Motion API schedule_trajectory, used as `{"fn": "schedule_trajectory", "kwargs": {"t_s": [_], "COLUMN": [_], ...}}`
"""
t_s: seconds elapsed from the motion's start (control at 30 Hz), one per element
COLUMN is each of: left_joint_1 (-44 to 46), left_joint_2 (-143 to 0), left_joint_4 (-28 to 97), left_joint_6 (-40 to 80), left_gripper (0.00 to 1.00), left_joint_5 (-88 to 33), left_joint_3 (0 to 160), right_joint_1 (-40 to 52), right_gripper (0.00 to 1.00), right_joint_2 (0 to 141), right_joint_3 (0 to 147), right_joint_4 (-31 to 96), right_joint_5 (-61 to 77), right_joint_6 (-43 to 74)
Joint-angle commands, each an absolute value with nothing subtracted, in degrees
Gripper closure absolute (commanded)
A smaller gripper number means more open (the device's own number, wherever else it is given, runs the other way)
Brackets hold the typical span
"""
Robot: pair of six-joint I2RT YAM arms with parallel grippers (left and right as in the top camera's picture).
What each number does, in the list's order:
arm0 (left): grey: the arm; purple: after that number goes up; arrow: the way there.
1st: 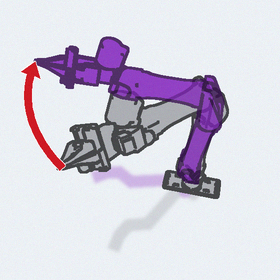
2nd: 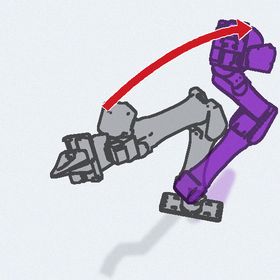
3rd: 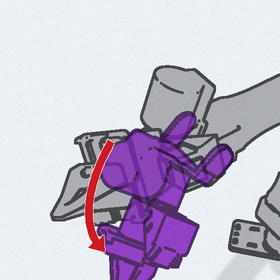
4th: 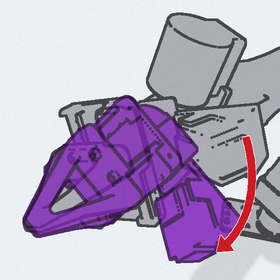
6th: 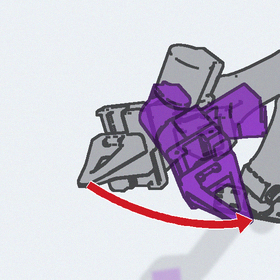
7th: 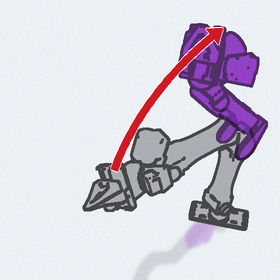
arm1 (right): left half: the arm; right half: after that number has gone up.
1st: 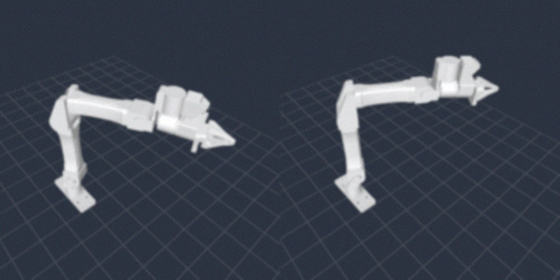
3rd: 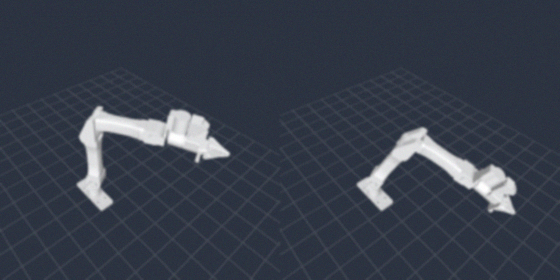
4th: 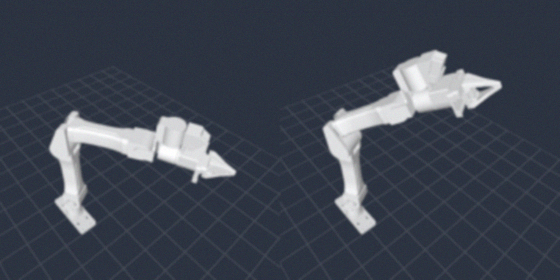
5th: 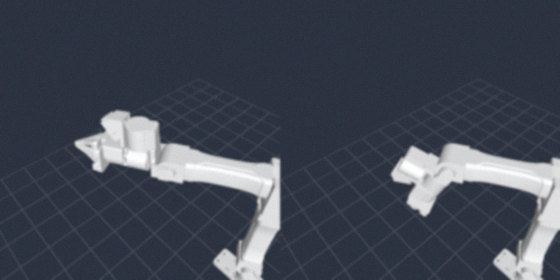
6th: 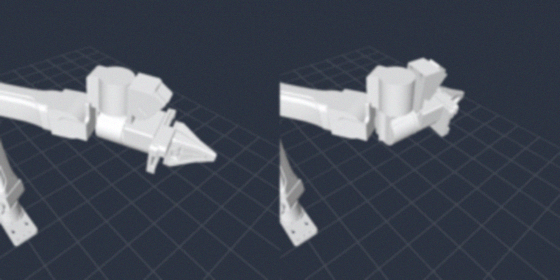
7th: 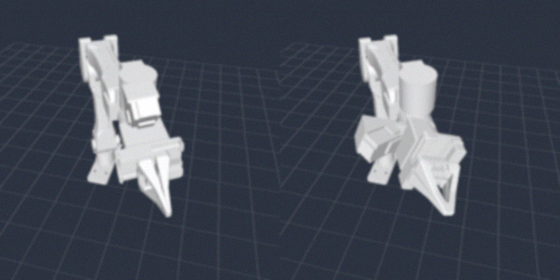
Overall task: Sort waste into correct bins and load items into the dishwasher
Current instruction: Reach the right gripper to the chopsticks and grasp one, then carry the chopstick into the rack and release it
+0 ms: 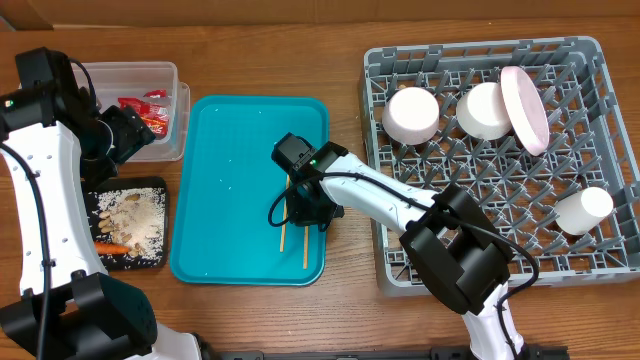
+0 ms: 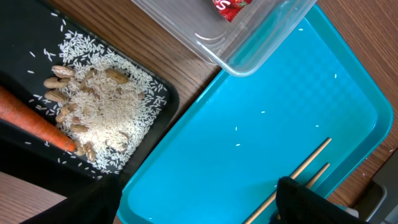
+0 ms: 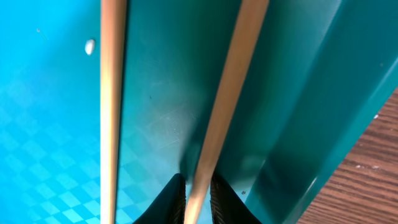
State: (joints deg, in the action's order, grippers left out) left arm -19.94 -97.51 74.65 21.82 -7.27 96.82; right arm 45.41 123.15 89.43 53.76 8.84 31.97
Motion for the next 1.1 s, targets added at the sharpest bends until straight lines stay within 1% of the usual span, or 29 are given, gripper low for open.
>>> {"fn": "schedule_trajectory", "kwargs": {"t_s": [0.0, 0.07, 0.23, 0.37, 0.53, 0.63, 0.67, 0.8, 0.9, 1.0, 1.03, 1.07], "left_joint_1": [-19.84, -19.84, -19.84, -19.84, -19.84, -19.84, -19.84, -19.84, -19.84, -19.84, -19.84, -19.84], "left_joint_2": [-97.82, -97.82, -97.82, -97.82, -97.82, -97.82, -97.82, -97.82, -97.82, -97.82, -97.82, -97.82], "left_joint_4": [74.78, 74.78, 74.78, 74.76, 74.76, 74.76, 74.74, 74.78, 74.76, 74.76, 74.76, 74.74], "left_joint_6": [20.32, 20.32, 20.29, 20.32, 20.32, 20.32, 20.34, 20.32, 20.32, 20.32, 20.32, 20.32], "left_gripper": [0.19, 0.18, 0.18, 0.18, 0.18, 0.18, 0.18, 0.18, 0.18, 0.18, 0.18, 0.18], "left_joint_5": [-6.98, -6.98, -6.85, -6.87, -6.87, -6.87, -6.9, -6.9, -6.9, -6.9, -6.87, -6.9], "left_joint_3": [97.45, 97.45, 97.45, 97.45, 97.45, 97.45, 97.45, 97.45, 97.45, 97.45, 97.45, 97.45], "right_joint_1": [45.36, 45.36, 44.82, 42.28, 37.08, 32.47, 29.47, 23.81, 23.11, 23.18, 23.18, 23.18], "right_gripper": [0.86, 0.96, 0.96, 0.96, 0.96, 0.96, 0.96, 0.96, 0.96, 0.96, 0.89, 0.86], "right_joint_2": [124.33, 124.33, 123.42, 119.61, 113.21, 111.15, 111.28, 111.37, 111.37, 111.39, 111.37, 111.15], "right_joint_3": [89.65, 89.65, 92.05, 98.98, 106.1, 106.15, 105.95, 100.62, 96.16, 91.9, 91.79, 92.05], "right_joint_4": [53.15, 53.17, 55.77, 62.37, 70.98, 74.43, 77.14, 78.26, 77.1, 75.68, 75.81, 76.07], "right_joint_5": [6.98, 6.87, 7.07, 6.42, 1.48, 0.67, 0.64, 0.75, 3.05, 3.07, 3.07, 3.07], "right_joint_6": [33.82, 35.14, 35.66, 30.11, 23.46, 20.01, 18.24, 15.68, 13.02, 13.08, 13.26, 13.23]}}
